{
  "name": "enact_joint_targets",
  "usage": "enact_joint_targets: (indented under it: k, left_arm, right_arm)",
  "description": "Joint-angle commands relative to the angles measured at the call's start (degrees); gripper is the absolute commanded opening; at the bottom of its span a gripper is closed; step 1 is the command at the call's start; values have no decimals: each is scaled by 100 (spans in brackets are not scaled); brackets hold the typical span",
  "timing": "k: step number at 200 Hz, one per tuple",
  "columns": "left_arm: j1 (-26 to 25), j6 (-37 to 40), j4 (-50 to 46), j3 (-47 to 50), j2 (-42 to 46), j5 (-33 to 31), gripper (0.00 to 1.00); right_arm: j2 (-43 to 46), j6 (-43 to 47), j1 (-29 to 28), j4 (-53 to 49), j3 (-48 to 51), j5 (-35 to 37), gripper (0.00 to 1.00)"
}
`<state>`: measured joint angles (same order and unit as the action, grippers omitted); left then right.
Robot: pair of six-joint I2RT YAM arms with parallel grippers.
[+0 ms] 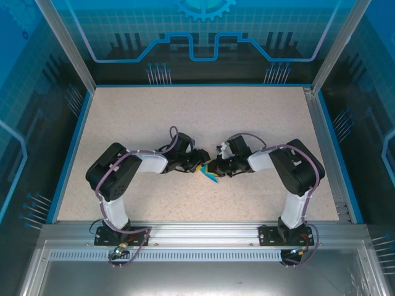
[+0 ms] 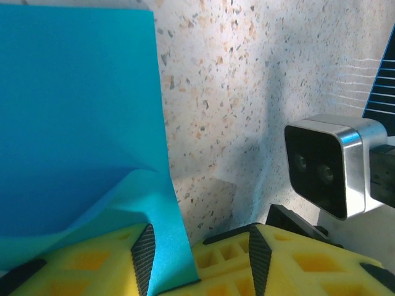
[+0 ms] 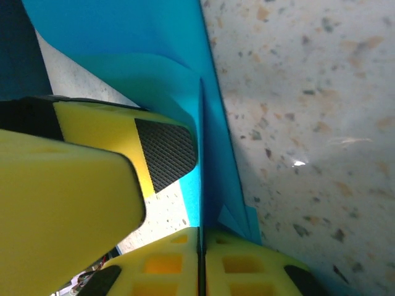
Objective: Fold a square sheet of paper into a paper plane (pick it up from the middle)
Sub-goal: Fold the wing for the fifth time at the center of the table.
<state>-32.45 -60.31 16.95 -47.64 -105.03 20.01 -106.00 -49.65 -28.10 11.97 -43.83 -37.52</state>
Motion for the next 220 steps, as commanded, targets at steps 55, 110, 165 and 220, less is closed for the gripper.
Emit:
enact_joint_targets:
  k: [55,110,165,220]
  left_arm:
    - [0,28,-484,169,-129,-125,47]
    - [-5,31,-469,159,-124,-76,47]
    - [-2,54,-474,130,-123,-23,47]
    - [-5,14,-519,91,-140,-23,47]
  right_arm:
    - [564,327,-11,-979,193,-149,15]
    - [817,511,-60,-1221,196,41,17]
    - [698,712,-21,-1429,-76,-28,12]
    - [531,1557,-288,-2190,-150,257,7]
